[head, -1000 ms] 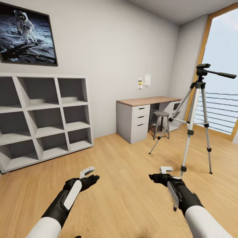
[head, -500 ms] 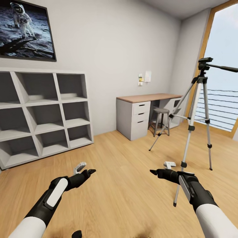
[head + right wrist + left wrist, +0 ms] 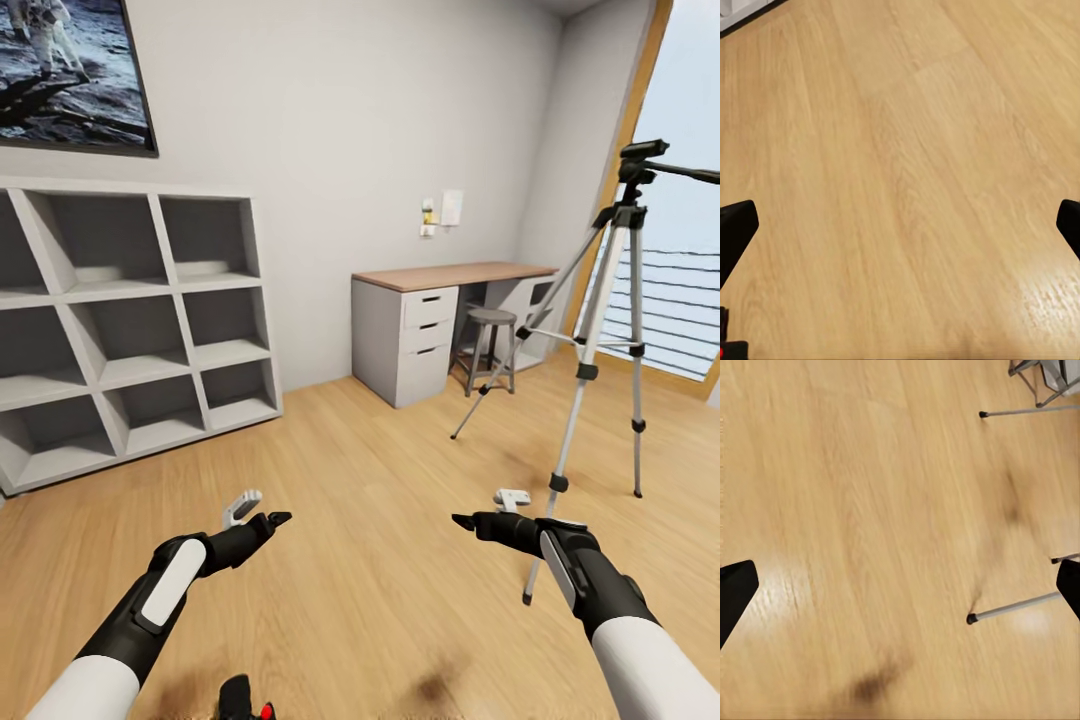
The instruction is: Attach the digital camera to the camera tripod in the bedroom.
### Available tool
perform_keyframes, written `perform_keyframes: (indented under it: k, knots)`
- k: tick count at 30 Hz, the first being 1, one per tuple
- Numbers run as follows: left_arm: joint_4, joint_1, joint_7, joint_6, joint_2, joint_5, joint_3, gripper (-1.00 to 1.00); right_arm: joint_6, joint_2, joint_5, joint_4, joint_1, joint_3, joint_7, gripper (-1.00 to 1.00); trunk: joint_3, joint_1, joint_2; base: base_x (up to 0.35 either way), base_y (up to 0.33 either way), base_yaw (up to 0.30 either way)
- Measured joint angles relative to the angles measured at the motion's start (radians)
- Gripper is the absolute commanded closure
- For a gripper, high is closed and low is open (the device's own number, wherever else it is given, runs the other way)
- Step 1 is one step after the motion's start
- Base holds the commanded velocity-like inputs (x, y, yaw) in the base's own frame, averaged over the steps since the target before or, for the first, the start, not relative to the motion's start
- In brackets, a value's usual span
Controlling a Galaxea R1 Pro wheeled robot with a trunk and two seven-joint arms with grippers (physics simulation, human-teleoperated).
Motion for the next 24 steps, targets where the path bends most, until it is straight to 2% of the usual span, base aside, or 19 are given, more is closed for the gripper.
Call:
perform_keyframes:
  k: [24]
  knots:
    - [0.002,0.0,0.003,-0.004,-0.002,-0.001,-0.002,-1.0,0.001,0.004,-0.001,0.001,0.0,0.0,0.001,-1.0,-0.093,0.011,-0.006,0.0,0.0,0.0]
